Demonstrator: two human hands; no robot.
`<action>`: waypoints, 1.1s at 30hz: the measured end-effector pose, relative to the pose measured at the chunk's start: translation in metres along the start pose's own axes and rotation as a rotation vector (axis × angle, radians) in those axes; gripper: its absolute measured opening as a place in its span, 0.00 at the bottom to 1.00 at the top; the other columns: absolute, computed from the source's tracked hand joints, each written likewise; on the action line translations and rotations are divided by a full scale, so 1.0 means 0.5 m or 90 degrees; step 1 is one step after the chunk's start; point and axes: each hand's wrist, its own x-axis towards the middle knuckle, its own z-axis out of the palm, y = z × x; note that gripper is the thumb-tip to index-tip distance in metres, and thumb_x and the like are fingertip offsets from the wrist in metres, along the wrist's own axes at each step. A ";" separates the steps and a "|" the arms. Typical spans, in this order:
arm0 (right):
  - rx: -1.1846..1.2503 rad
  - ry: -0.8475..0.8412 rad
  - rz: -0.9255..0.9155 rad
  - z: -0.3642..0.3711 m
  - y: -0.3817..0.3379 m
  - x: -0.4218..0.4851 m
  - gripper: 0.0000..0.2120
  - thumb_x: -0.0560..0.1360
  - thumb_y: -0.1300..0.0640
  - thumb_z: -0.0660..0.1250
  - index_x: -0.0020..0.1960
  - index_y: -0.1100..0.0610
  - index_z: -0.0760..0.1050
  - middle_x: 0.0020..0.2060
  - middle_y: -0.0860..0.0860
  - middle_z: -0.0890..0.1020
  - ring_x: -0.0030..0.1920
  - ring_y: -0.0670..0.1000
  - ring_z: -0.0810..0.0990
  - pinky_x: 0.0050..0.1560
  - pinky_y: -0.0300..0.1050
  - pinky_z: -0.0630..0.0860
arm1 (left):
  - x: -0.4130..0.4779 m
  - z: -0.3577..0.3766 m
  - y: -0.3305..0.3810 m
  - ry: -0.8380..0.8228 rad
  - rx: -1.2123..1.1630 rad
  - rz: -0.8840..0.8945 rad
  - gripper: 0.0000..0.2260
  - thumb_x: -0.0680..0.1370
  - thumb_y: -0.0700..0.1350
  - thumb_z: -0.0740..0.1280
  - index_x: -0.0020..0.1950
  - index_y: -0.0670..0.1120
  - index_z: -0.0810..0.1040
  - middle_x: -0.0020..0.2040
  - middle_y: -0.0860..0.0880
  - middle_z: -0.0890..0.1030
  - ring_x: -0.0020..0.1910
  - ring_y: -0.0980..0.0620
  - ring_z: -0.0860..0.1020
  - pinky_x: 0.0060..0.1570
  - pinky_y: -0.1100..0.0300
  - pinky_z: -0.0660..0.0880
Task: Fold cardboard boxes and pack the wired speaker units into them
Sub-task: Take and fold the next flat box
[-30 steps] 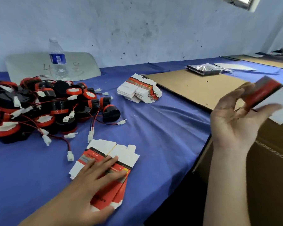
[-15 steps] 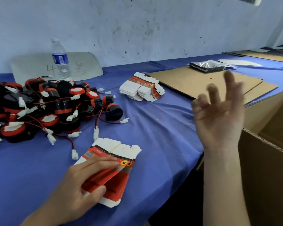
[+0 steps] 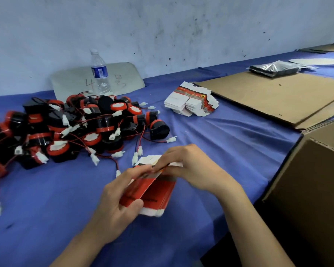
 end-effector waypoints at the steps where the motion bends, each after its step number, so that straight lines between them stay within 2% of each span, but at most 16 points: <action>1: 0.015 0.018 -0.011 -0.001 0.005 0.000 0.07 0.73 0.65 0.71 0.49 0.57 0.84 0.45 0.52 0.84 0.46 0.50 0.81 0.50 0.50 0.76 | 0.000 0.001 -0.001 -0.002 -0.007 -0.011 0.26 0.72 0.57 0.64 0.70 0.53 0.70 0.63 0.55 0.78 0.61 0.54 0.77 0.56 0.60 0.75; 3: 0.064 0.054 -0.013 -0.006 0.020 0.001 0.06 0.73 0.65 0.71 0.47 0.57 0.84 0.43 0.52 0.84 0.46 0.51 0.81 0.49 0.50 0.76 | 0.002 -0.001 -0.007 -0.014 -0.040 -0.028 0.40 0.70 0.71 0.65 0.75 0.51 0.63 0.67 0.58 0.75 0.65 0.58 0.74 0.59 0.66 0.72; 5: 0.155 0.089 -0.003 -0.012 0.035 -0.001 0.06 0.73 0.66 0.70 0.45 0.58 0.84 0.42 0.50 0.84 0.45 0.48 0.81 0.48 0.42 0.76 | 0.004 -0.006 -0.017 -0.034 -0.041 -0.046 0.45 0.67 0.72 0.67 0.76 0.49 0.60 0.68 0.63 0.72 0.66 0.62 0.72 0.61 0.71 0.68; 8: 0.276 0.133 -0.008 -0.016 0.054 -0.003 0.04 0.74 0.65 0.68 0.45 0.60 0.82 0.43 0.52 0.83 0.45 0.46 0.80 0.48 0.35 0.72 | 0.005 -0.008 -0.026 -0.010 -0.006 -0.080 0.28 0.69 0.59 0.68 0.69 0.66 0.69 0.64 0.69 0.73 0.64 0.66 0.72 0.59 0.73 0.68; 10: 0.359 0.174 -0.017 -0.016 0.068 -0.002 0.05 0.74 0.63 0.67 0.45 0.60 0.82 0.43 0.57 0.82 0.44 0.50 0.79 0.49 0.42 0.73 | 0.004 -0.005 -0.030 -0.005 0.048 -0.087 0.21 0.73 0.56 0.65 0.66 0.66 0.72 0.63 0.65 0.76 0.63 0.63 0.74 0.60 0.67 0.71; 13: 0.487 0.236 -0.009 -0.015 0.080 0.000 0.05 0.72 0.60 0.68 0.42 0.53 0.82 0.42 0.59 0.81 0.44 0.63 0.77 0.53 0.64 0.75 | 0.004 0.001 -0.037 0.004 0.086 -0.113 0.19 0.74 0.59 0.63 0.66 0.63 0.71 0.63 0.68 0.74 0.63 0.64 0.73 0.59 0.59 0.74; 16: 0.597 0.252 -0.012 -0.013 0.080 0.004 0.08 0.72 0.61 0.67 0.40 0.50 0.82 0.39 0.49 0.82 0.47 0.54 0.81 0.54 0.64 0.78 | 0.007 0.003 -0.038 0.021 0.104 -0.140 0.18 0.72 0.58 0.63 0.60 0.74 0.68 0.60 0.75 0.71 0.61 0.70 0.71 0.57 0.61 0.73; 18: 0.678 0.244 -0.019 -0.005 0.082 0.009 0.07 0.72 0.62 0.67 0.41 0.52 0.82 0.40 0.49 0.83 0.48 0.52 0.82 0.52 0.63 0.79 | 0.009 0.005 -0.031 0.020 0.108 -0.142 0.21 0.72 0.57 0.63 0.59 0.80 0.65 0.61 0.77 0.68 0.62 0.72 0.67 0.57 0.66 0.70; 20: 0.774 0.235 -0.028 0.007 0.083 0.012 0.02 0.71 0.62 0.70 0.43 0.57 0.81 0.43 0.55 0.81 0.49 0.54 0.81 0.49 0.65 0.79 | 0.009 0.005 -0.030 0.022 0.069 -0.129 0.22 0.71 0.57 0.61 0.63 0.77 0.65 0.66 0.74 0.66 0.67 0.71 0.65 0.60 0.64 0.68; 23: 0.892 0.208 -0.043 0.018 0.085 0.016 0.10 0.65 0.59 0.78 0.43 0.59 0.80 0.44 0.57 0.80 0.49 0.55 0.80 0.46 0.60 0.80 | 0.006 0.002 -0.035 0.084 -0.020 -0.141 0.24 0.72 0.53 0.65 0.69 0.60 0.70 0.74 0.65 0.61 0.72 0.66 0.62 0.60 0.57 0.72; 25: 0.891 0.170 -0.070 0.021 0.087 0.016 0.12 0.63 0.55 0.80 0.42 0.57 0.82 0.44 0.54 0.82 0.48 0.52 0.81 0.46 0.52 0.81 | 0.007 0.000 -0.033 0.137 -0.059 -0.170 0.20 0.72 0.51 0.66 0.64 0.58 0.74 0.72 0.66 0.65 0.68 0.69 0.67 0.56 0.62 0.75; 27: 0.842 0.133 -0.091 0.021 0.083 0.014 0.11 0.63 0.49 0.80 0.41 0.51 0.82 0.42 0.48 0.83 0.49 0.48 0.81 0.49 0.45 0.79 | 0.006 -0.002 -0.032 0.160 -0.065 -0.164 0.14 0.75 0.46 0.66 0.60 0.57 0.76 0.60 0.64 0.79 0.58 0.65 0.77 0.49 0.67 0.75; 29: 0.771 0.100 -0.100 0.016 0.079 0.008 0.11 0.62 0.45 0.79 0.40 0.47 0.82 0.41 0.44 0.83 0.52 0.45 0.80 0.55 0.41 0.76 | 0.003 0.000 -0.029 0.172 -0.067 -0.178 0.15 0.78 0.38 0.65 0.58 0.56 0.77 0.50 0.59 0.83 0.48 0.57 0.82 0.42 0.62 0.79; 30: 0.736 0.082 -0.110 0.012 0.078 0.005 0.10 0.63 0.44 0.79 0.40 0.46 0.82 0.41 0.43 0.83 0.54 0.45 0.79 0.58 0.41 0.74 | 0.001 0.002 -0.028 0.177 -0.079 -0.191 0.14 0.79 0.38 0.64 0.57 0.56 0.77 0.48 0.57 0.84 0.45 0.55 0.83 0.38 0.61 0.80; 32: 0.705 0.033 -0.139 0.002 0.078 0.001 0.06 0.67 0.47 0.76 0.40 0.46 0.82 0.47 0.42 0.83 0.61 0.46 0.77 0.60 0.41 0.73 | -0.002 0.004 -0.026 0.188 -0.098 -0.209 0.12 0.80 0.42 0.62 0.57 0.58 0.78 0.46 0.59 0.84 0.43 0.53 0.84 0.33 0.61 0.79; 33: 0.719 0.007 -0.144 -0.004 0.080 -0.001 0.03 0.69 0.51 0.75 0.40 0.48 0.82 0.54 0.44 0.82 0.65 0.47 0.74 0.58 0.41 0.74 | -0.001 0.004 -0.025 0.200 -0.085 -0.206 0.13 0.80 0.42 0.62 0.57 0.59 0.77 0.46 0.60 0.84 0.43 0.54 0.84 0.33 0.61 0.79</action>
